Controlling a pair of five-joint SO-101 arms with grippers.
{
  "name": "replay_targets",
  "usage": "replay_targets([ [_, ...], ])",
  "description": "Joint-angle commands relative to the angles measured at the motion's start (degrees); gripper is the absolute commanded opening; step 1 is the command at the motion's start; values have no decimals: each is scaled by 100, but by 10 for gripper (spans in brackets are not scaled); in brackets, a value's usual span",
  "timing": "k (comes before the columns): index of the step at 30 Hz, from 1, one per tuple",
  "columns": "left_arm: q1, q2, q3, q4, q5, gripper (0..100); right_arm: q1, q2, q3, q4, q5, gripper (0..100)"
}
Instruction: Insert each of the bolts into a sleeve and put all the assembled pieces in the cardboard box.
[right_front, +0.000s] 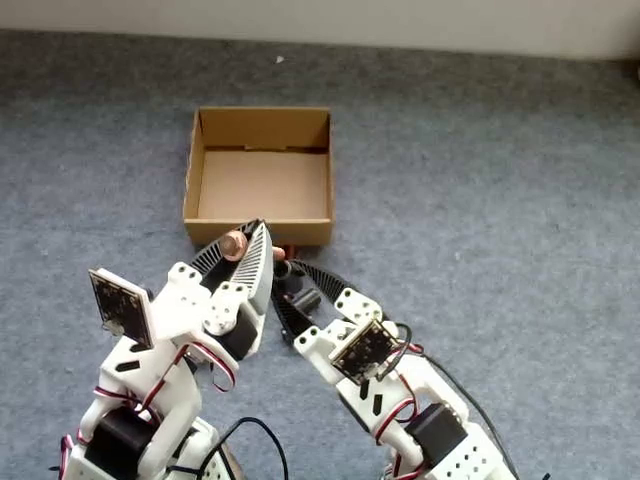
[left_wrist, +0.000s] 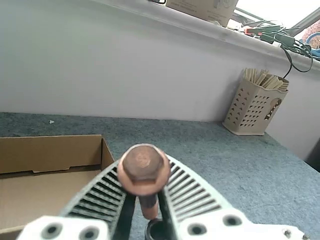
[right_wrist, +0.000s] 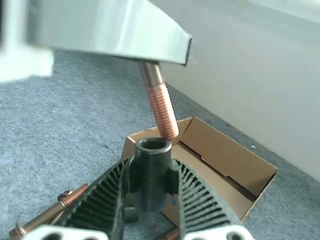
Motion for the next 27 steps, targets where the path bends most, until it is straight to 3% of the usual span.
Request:
replay_targets([
  [1,127,-40,-374,18,79,6,66,-110,857,-136,26,5],
  [27,171,-13,-356,642,70,6,84,-110,857,-154,35,5],
])
